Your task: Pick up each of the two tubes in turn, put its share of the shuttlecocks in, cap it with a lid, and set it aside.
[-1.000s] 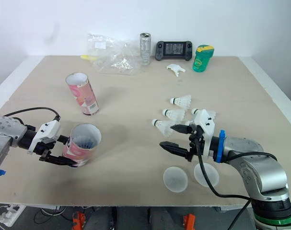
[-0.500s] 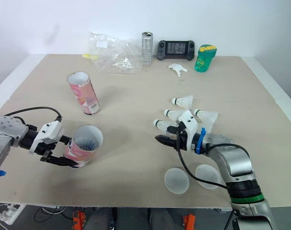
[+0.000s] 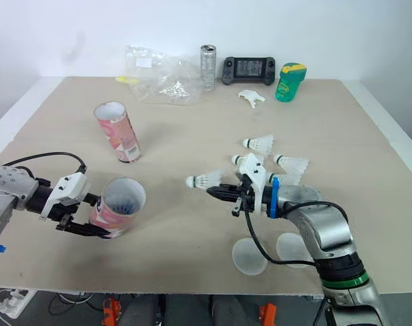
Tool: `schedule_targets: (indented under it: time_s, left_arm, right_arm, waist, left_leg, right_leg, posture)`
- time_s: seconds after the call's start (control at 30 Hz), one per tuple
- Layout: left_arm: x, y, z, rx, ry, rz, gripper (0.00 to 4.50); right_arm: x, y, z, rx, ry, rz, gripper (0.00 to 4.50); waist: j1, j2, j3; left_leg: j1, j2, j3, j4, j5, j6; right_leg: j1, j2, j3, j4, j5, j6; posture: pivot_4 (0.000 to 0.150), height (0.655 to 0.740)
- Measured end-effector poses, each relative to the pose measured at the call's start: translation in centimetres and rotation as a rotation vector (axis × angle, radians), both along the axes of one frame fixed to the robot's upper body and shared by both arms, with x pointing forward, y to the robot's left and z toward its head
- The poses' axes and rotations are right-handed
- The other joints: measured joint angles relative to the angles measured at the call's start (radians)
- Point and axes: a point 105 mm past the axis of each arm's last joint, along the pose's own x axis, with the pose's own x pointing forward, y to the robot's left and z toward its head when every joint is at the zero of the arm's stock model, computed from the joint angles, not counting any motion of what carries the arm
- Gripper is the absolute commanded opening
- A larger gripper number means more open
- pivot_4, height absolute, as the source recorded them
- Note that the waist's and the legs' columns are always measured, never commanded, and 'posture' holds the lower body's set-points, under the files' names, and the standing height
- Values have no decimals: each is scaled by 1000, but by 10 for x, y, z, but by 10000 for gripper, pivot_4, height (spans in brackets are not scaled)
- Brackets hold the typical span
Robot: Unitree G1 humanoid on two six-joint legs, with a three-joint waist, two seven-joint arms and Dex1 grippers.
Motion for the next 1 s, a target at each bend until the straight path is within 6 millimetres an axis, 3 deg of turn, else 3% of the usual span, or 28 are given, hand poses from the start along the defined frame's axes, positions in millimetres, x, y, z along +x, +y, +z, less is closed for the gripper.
schedule_targets:
  time_s: [0.13,0.23,0.43,0.6,0.63,0.67,0.77,0.9,1.0]
  left_arm:
    - [0,0,0,2,-1,-4,28118]
    - [2,-1,0,2,-3,-12,28118]
    - [2,-1,0,-1,3,-26,28118]
    - [4,-2,1,2,-3,-31,28118]
    - [4,-2,1,0,-3,-31,28118]
    - [4,-2,1,-1,-3,-31,28118]
    - [4,-2,1,-1,-3,-31,28118]
    - [4,-2,1,0,-2,-30,28118]
    - [4,-3,1,0,-3,-31,28118]
  right_arm:
    - [-15,24,48,-50,-176,224,388]
    - [-24,40,71,-118,-318,365,388]
    - [-20,58,59,-240,-336,490,388]
    - [-17,86,58,-299,-394,576,388]
    - [-18,90,60,-295,-401,593,6505]
    - [-19,91,61,-295,-402,596,7539]
    - [-30,95,66,-273,-351,686,21299]
    - [-35,92,68,-244,-283,715,34842]
    - [-36,84,75,-206,-251,697,34842]
  waist:
    - [-1,1,2]
    - [-1,0,2]
    - [1,1,2]
    - [1,1,2]
    - [3,1,2]
    - [4,1,2]
    - [5,1,2]
    - [5,1,2]
    - [6,1,2]
  left_leg:
    - [0,0,1,1,0,0]
    - [1,1,0,1,0,0]
    - [-1,1,0,1,0,0]
    - [-1,1,-1,1,0,0]
    - [-1,1,-1,2,0,0]
    - [-1,1,-1,2,0,0]
    - [-1,1,-1,2,0,0]
    - [0,1,-1,2,0,0]
    - [0,0,-2,3,0,0]
  right_leg:
    - [0,0,0,0,2,0]
    - [0,0,-1,0,2,-1]
    - [-2,0,-1,0,0,-3]
    - [-2,0,-2,4,0,-3]
    - [-2,0,-2,4,0,-3]
    - [-2,0,-2,4,0,-3]
    - [-2,0,-3,5,0,-4]
    - [-2,0,-3,8,-1,-6]
    - [-3,0,-4,10,-2,-7]
  posture:
    - [1500,7213]
    - [1500,7213]
    - [1500,7213]
    - [1500,7213]
    - [1500,7213]
    - [1500,7213]
    - [1500,7213]
    - [1500,7213]
    - [1500,7213]
